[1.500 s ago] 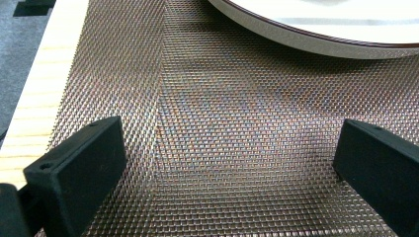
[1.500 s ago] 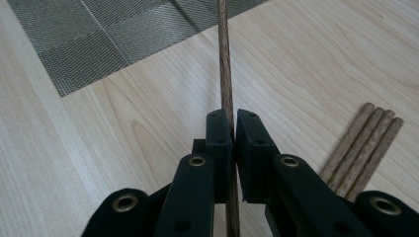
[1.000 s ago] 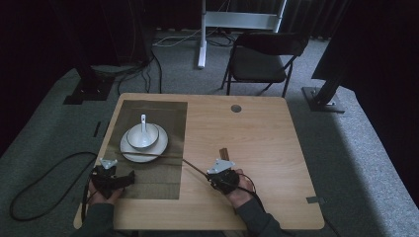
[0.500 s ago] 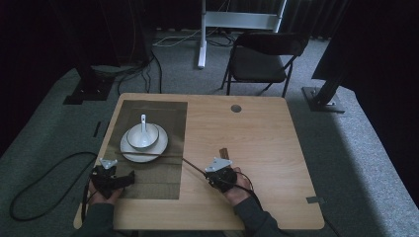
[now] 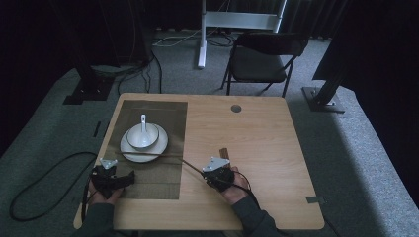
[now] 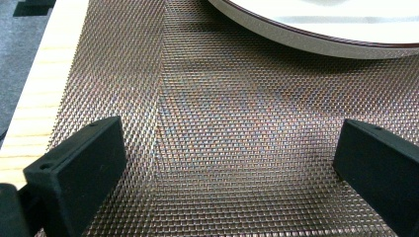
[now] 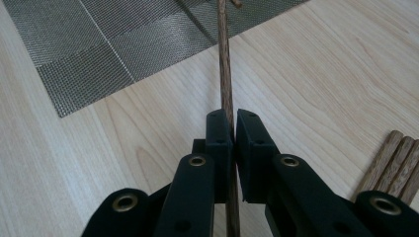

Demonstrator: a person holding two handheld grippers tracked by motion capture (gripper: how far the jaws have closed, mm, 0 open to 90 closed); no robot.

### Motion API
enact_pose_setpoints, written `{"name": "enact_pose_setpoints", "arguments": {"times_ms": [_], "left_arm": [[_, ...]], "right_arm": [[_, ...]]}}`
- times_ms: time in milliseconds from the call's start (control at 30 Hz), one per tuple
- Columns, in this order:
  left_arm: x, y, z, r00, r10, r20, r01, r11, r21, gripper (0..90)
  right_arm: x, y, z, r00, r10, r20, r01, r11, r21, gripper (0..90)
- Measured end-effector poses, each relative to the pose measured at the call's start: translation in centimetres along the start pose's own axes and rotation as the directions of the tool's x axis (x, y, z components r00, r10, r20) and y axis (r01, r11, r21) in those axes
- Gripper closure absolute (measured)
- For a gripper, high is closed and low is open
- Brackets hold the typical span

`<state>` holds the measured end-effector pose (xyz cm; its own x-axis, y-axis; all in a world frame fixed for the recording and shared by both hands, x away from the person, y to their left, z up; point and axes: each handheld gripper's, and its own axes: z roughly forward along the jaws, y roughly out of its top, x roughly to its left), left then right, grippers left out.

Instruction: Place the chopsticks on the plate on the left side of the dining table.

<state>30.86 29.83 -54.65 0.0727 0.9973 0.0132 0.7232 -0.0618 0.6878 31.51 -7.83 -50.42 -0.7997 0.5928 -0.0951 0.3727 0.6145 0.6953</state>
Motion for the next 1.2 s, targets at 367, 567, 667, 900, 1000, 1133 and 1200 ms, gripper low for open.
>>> {"name": "enact_pose_setpoints", "arguments": {"times_ms": [367, 567, 667, 900, 1000, 1133, 1200], "left_arm": [[0.0, 0.0, 0.0, 1.0000, 0.000, 0.000, 0.000, 1.0000, -0.001, 0.2], [0.0, 0.0, 0.0, 1.0000, 0.000, 0.000, 0.000, 1.0000, -0.001, 0.2], [0.0, 0.0, 0.0, 1.0000, 0.000, 0.000, 0.000, 1.0000, 0.000, 0.2], [0.0, 0.0, 0.0, 1.0000, 0.000, 0.000, 0.000, 1.0000, 0.000, 0.1], [0.0, 0.0, 0.0, 1.0000, 0.000, 0.000, 0.000, 1.0000, 0.000, 0.2], [0.0, 0.0, 0.0, 1.0000, 0.000, 0.000, 0.000, 1.0000, -0.001, 0.2], [0.0, 0.0, 0.0, 1.0000, 0.000, 0.000, 0.000, 1.0000, 0.000, 0.2]], "right_arm": [[0.0, 0.5, 0.3, 1.0000, -0.003, -0.005, 0.002, 1.000, -0.007, 84.8], [0.2, 1.1, 0.5, 0.9996, -0.023, -0.018, 0.022, 1.000, -0.015, 84.9], [0.4, 1.5, 0.7, 0.9994, -0.027, -0.023, 0.027, 0.999, -0.019, 84.8], [0.7, 2.3, 1.1, 0.9981, -0.049, -0.036, 0.048, 0.998, -0.028, 84.8], [0.9, 2.6, 1.3, 0.9973, -0.058, -0.044, 0.057, 0.998, -0.032, 84.8], [1.0, 2.8, 1.5, 0.9964, -0.068, -0.049, 0.067, 0.997, -0.035, 84.8], [1.1, 3.1, 1.6, 0.9955, -0.080, -0.051, 0.078, 0.996, -0.037, 84.8]]}}
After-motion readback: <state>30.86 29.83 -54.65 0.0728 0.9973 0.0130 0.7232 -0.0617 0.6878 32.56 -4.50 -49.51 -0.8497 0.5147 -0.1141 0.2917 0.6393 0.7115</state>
